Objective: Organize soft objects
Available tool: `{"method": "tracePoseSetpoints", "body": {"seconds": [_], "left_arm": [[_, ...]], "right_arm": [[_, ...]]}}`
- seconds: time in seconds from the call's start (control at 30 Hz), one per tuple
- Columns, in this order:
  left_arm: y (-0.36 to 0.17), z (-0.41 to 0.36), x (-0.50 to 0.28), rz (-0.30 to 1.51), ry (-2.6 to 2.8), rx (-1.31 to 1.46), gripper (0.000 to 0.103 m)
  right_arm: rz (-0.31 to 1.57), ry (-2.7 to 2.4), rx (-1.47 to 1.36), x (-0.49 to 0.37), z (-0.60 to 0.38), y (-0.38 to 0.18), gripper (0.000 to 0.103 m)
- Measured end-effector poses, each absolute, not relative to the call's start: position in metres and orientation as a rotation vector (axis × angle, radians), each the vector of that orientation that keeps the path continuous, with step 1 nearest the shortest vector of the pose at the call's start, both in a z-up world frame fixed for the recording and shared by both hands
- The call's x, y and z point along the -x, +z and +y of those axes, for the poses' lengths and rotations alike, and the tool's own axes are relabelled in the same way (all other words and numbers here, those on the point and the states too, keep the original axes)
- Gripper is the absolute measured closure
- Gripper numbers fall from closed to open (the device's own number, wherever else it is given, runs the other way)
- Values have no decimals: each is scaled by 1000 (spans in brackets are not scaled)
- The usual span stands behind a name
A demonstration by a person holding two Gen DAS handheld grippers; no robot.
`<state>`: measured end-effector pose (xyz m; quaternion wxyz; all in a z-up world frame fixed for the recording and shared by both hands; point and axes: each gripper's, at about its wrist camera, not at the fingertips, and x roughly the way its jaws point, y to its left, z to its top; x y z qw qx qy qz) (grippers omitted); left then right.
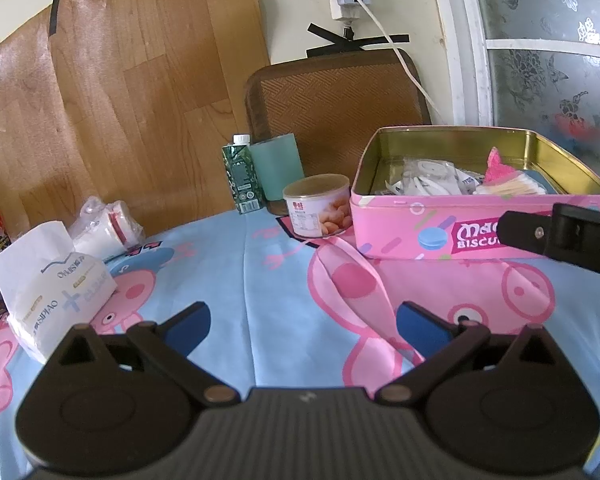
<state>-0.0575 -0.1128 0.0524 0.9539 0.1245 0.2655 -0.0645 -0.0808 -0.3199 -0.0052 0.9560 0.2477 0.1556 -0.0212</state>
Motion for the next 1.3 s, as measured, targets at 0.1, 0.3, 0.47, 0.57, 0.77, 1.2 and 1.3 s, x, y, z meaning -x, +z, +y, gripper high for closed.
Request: {"method": "tracePoseSetpoints", "body": {"seconds": [0.1, 0.3, 0.47, 0.57, 0.77, 1.2, 1.3], "left_arm": [[52, -112, 58, 540, -131, -252, 0], [52, -112, 58, 537, -131, -256, 0], [52, -112, 58, 538, -131, -256, 0], [52, -112, 58, 538, -133, -256, 0], [51, -115, 60, 536, -131, -273, 0], [49, -116, 60, 536, -115, -297, 0], [49, -117, 60, 535, -114, -303, 0]], "right_arm": [[314, -45, -504, 81, -320, -5, 6], [314, -47, -507, 83, -321, -6, 6], [313, -49, -509, 83, -321, -6, 6], [312, -50, -511, 83, -322, -6, 6], [312, -54, -515, 84, -322, -6, 6], [311, -58, -519, 84, -323, -7, 6], [310, -59, -519, 84, -323, -7, 6]]}}
